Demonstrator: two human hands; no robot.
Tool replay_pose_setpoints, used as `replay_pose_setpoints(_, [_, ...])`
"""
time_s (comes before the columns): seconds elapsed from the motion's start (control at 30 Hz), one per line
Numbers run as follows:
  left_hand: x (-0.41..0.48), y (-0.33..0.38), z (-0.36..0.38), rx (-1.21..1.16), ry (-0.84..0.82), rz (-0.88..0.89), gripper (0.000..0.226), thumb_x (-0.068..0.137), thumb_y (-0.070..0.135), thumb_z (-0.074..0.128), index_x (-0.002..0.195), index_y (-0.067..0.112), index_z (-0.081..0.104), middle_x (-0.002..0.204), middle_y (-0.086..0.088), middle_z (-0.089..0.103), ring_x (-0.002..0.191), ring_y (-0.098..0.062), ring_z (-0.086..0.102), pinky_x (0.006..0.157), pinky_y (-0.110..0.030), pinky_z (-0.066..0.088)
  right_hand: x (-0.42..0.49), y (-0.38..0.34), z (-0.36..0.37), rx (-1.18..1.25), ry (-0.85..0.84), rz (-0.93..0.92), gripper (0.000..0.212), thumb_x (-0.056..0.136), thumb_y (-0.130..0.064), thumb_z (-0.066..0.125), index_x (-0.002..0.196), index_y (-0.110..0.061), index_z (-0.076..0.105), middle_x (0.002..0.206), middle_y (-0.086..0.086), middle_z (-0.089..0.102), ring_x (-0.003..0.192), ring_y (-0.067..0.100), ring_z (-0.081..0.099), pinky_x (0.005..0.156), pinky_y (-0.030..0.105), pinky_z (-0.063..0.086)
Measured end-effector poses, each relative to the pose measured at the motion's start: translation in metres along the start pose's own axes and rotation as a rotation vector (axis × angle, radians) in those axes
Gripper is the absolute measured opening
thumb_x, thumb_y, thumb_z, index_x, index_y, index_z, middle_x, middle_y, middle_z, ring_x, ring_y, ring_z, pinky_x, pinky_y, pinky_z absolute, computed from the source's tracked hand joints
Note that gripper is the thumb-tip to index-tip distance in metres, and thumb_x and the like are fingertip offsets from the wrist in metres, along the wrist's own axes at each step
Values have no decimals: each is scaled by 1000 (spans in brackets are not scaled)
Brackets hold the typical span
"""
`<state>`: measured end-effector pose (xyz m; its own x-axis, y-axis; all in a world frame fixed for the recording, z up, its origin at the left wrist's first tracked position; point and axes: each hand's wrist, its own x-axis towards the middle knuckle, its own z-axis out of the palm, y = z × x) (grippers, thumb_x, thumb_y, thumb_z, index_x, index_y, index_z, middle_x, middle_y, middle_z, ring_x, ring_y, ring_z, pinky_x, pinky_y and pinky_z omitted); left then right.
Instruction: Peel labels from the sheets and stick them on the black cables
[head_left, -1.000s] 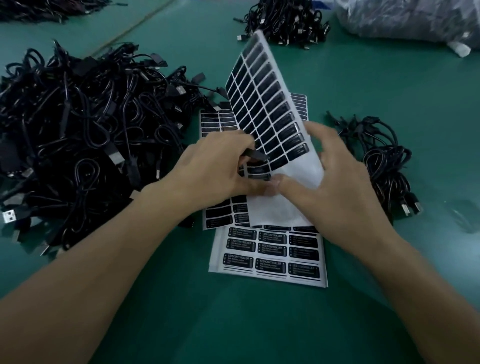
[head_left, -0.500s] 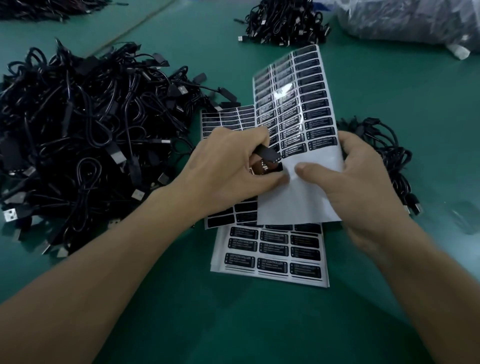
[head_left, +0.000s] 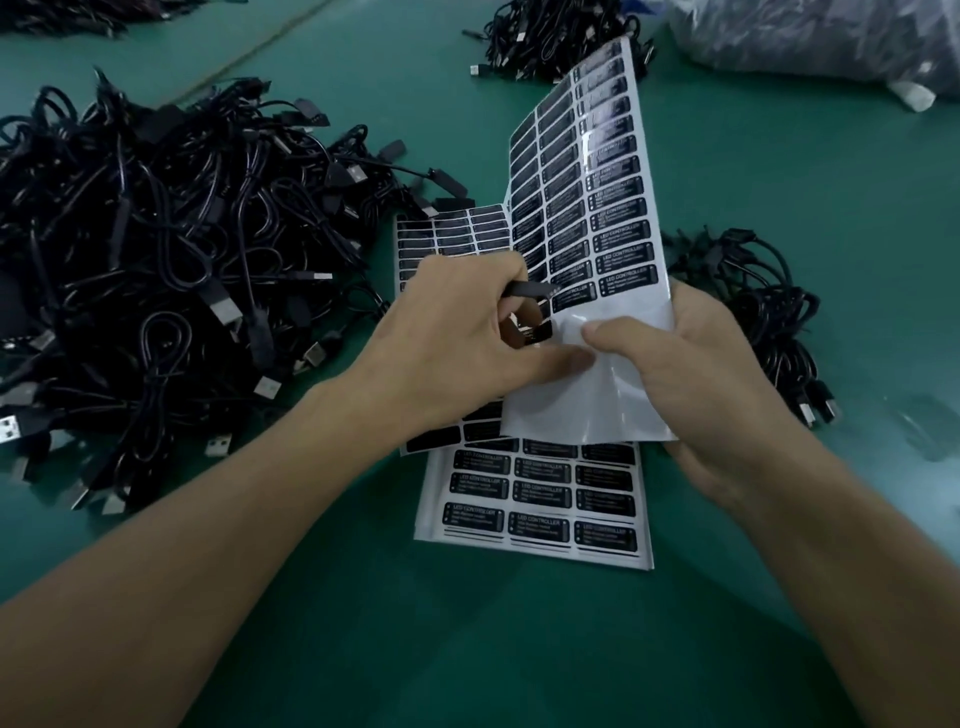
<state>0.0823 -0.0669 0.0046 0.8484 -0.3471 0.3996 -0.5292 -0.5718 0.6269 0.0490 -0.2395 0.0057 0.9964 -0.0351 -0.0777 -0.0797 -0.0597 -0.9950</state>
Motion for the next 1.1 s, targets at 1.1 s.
replay_pose_setpoints(1.1, [6,-12,-7,-582,-174,-294,62,76,-3,82,64,21,26,62,-3,72,76,-16,76,64,-17,53,-1,3,6,48,51,50,32,94,7,55,117,-14,57,109,5,72,94,19,73,80,42,62])
